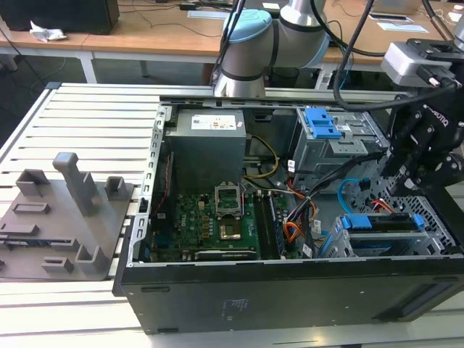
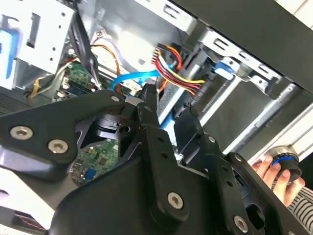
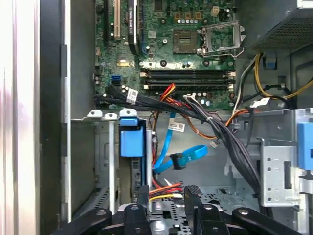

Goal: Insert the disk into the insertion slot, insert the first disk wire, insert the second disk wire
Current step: 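Insert the second disk wire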

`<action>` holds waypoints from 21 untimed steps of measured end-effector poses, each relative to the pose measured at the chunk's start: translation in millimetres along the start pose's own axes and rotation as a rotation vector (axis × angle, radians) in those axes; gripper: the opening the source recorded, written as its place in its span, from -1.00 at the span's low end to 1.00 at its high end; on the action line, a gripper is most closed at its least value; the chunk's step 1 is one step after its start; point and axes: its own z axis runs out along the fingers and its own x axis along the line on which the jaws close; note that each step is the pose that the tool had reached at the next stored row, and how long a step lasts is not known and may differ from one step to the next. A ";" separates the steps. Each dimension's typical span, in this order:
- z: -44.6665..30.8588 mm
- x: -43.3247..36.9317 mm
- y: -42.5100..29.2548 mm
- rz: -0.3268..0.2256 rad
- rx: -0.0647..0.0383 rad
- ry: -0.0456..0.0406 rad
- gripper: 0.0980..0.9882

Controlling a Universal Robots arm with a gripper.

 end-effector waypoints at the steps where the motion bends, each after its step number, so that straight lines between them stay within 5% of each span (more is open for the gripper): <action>1: -0.1 -3.5 0.1 0.000 0.000 0.0002 -0.28; 21: 2.1 -5.9 13.8 -0.001 0.000 0.0003 -0.28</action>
